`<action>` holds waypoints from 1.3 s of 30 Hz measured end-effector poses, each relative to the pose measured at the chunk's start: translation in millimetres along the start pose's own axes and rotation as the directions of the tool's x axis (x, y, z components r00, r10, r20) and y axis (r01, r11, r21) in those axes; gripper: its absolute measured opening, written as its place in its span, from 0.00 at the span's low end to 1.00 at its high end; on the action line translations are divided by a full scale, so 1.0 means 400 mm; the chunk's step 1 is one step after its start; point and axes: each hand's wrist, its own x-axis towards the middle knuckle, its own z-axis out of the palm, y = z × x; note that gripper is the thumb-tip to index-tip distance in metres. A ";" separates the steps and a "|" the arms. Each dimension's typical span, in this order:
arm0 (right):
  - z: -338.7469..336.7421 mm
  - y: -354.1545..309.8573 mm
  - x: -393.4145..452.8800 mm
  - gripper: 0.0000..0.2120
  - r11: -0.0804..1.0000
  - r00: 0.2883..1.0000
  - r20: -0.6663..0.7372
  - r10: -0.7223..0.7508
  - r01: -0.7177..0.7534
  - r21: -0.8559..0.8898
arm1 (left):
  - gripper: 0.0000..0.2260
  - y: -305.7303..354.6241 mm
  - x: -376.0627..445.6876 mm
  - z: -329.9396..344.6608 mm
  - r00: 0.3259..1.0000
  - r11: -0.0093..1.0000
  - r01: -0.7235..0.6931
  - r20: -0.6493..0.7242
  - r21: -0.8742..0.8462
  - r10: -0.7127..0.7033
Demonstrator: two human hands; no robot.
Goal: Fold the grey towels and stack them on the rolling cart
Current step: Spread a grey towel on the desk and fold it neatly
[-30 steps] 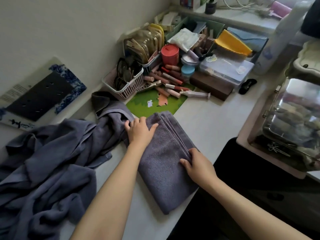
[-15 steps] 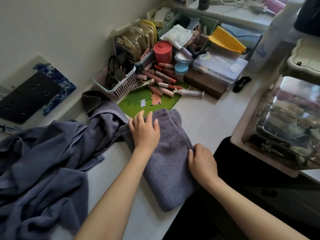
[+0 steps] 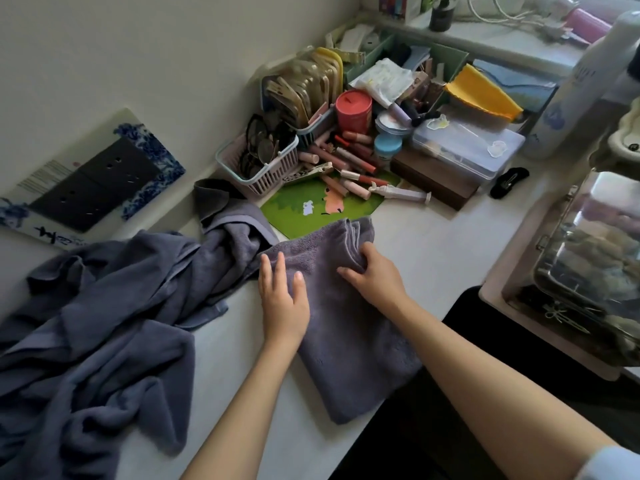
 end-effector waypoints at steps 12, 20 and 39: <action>0.113 -0.138 -0.126 0.13 0.853 0.863 -0.001 -0.506 0.500 -0.151 | 0.25 0.019 0.040 -0.186 0.883 0.653 0.469 0.322 -0.595 -0.342; 0.098 -0.193 -0.114 0.13 0.922 0.791 0.543 -0.282 0.068 0.381 | 0.11 -0.099 0.035 -0.297 0.831 0.604 0.526 0.212 -0.599 -0.514; 0.181 -0.017 0.005 0.17 0.964 0.966 -0.257 0.040 -0.105 -0.245 | 0.19 -0.388 0.016 -0.412 0.868 0.882 0.460 -0.156 -0.098 -0.471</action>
